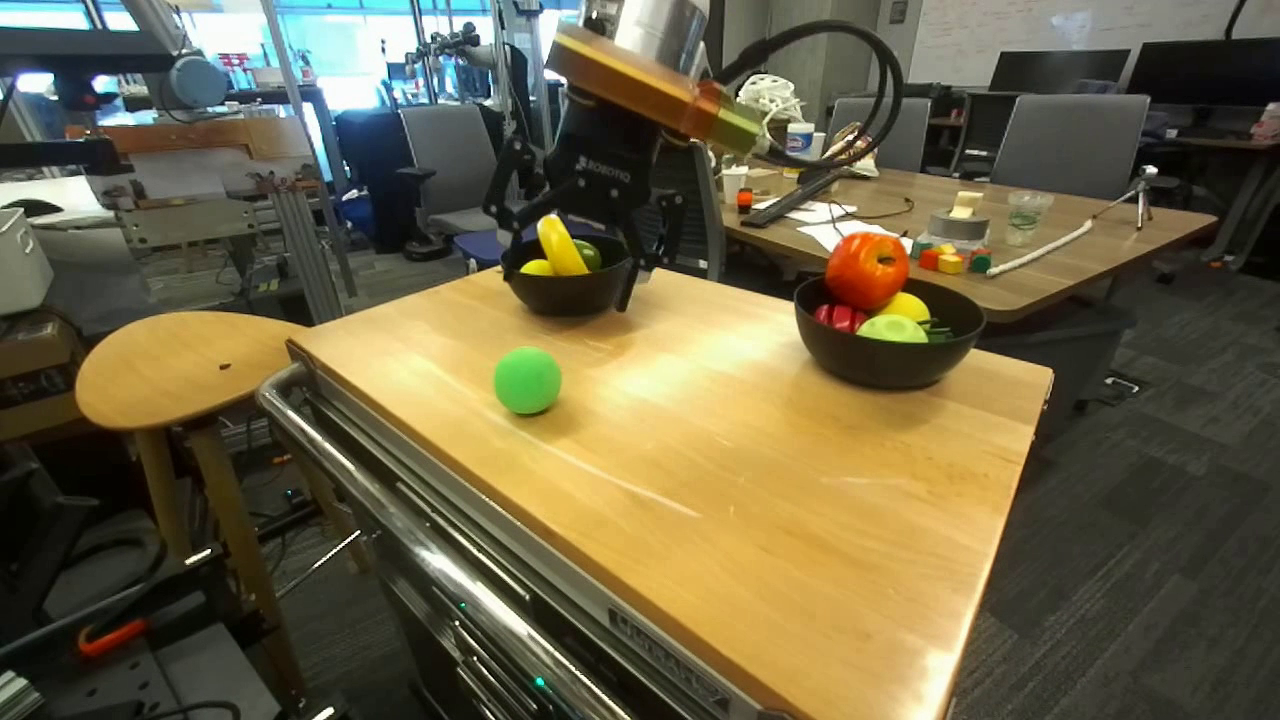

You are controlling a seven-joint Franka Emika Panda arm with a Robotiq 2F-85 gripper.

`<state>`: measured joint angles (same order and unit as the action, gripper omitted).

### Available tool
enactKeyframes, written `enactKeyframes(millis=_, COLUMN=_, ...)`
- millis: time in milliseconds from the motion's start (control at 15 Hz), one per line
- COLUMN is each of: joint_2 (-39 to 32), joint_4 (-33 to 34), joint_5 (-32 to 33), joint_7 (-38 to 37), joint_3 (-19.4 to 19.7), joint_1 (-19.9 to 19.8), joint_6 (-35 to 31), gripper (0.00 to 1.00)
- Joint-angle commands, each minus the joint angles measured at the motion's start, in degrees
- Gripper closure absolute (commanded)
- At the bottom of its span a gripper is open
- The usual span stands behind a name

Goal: Put the plush fruits in the bowls

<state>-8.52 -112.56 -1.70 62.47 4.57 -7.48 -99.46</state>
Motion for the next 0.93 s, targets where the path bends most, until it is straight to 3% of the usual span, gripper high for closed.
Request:
enactKeyframes(millis=0, joint_2=0.94, joint_4=-6.07, joint_5=4.82, joint_7=0.74, joint_3=-0.49, joint_1=0.6, joint_6=-6.42, gripper=0.0)
enactKeyframes(millis=333, joint_2=1.12, joint_4=-13.05, joint_5=10.15, joint_7=0.55, joint_3=-1.76, joint_1=1.76, joint_6=-13.59, gripper=0.0)
enactKeyframes(millis=667, joint_2=1.54, joint_4=-16.39, joint_5=12.11, joint_7=0.12, joint_3=-3.49, joint_1=3.25, joint_6=-16.08, gripper=0.0)
enactKeyframes(millis=733, joint_2=1.4, joint_4=-16.57, joint_5=12.38, joint_7=-0.08, joint_3=-3.76, joint_1=3.5, joint_6=-16.48, gripper=0.25)
enactKeyframes(millis=867, joint_2=1.47, joint_4=-16.77, joint_5=13.99, joint_7=-1.34, joint_3=-4.1, joint_1=4.14, joint_6=-16.21, gripper=0.34)
